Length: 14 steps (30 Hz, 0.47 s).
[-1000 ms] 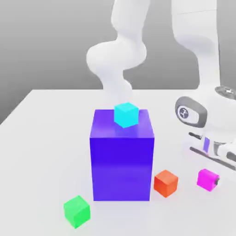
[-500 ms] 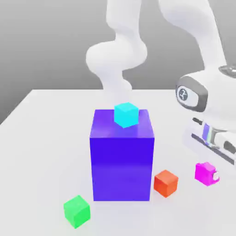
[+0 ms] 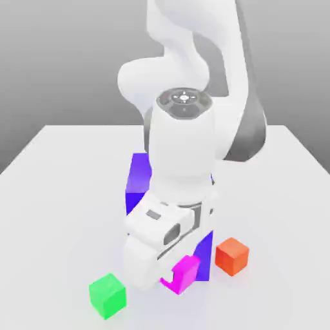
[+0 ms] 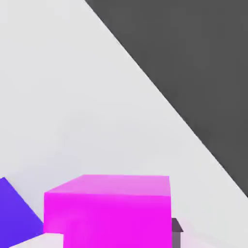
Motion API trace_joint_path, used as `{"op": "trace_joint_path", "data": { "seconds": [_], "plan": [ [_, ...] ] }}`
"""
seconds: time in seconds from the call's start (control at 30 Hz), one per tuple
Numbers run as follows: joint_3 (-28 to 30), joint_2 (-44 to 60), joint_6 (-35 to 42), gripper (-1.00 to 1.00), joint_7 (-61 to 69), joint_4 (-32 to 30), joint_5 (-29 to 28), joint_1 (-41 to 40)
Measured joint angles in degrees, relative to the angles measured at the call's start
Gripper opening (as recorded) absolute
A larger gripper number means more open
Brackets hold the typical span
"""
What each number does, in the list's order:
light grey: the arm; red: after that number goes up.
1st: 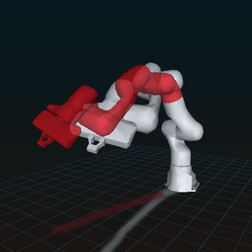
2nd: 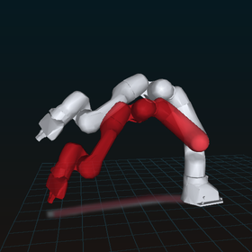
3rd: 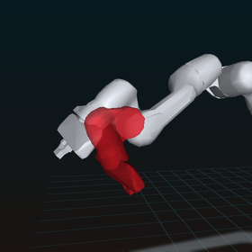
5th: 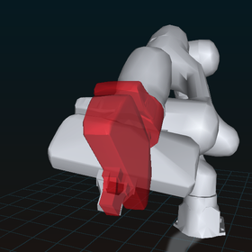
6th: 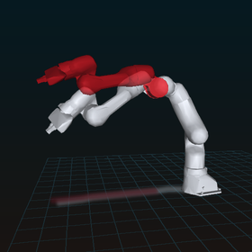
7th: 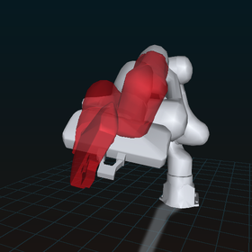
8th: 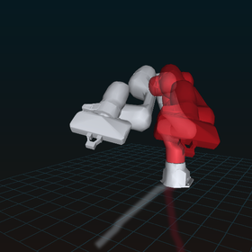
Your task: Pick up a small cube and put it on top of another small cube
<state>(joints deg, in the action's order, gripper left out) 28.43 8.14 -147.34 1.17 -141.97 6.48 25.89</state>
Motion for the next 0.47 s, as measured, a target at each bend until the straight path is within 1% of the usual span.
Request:
{"op": "trace_joint_path", "data": {
  "seconds": [0.13, 0.17, 0.2, 0.27, 0.33, 0.37, 0.47],
  "plan": [
    [4.94, -2.14, -0.92, -1.00, -8.57, -2.27, -0.54, -3.06],
    [5.84, -2.98, -1.65, -1.00, -10.36, -3.37, -1.01, -3.82],
    [5.92, -2.63, -2.85, -1.00, -10.47, -4.08, -0.19, -4.18],
    [4.33, 0.48, -5.80, -1.00, -7.87, -4.35, 4.14, -5.30],
    [1.25, 4.54, -8.94, -1.00, -4.20, -4.06, 9.44, -7.45],
    [-0.70, 6.57, -10.52, 1.00, -2.37, -3.87, 11.98, -8.92],
    [-0.70, 6.57, -10.52, 1.00, -2.37, -3.87, 11.98, -8.92]
  ]
}}
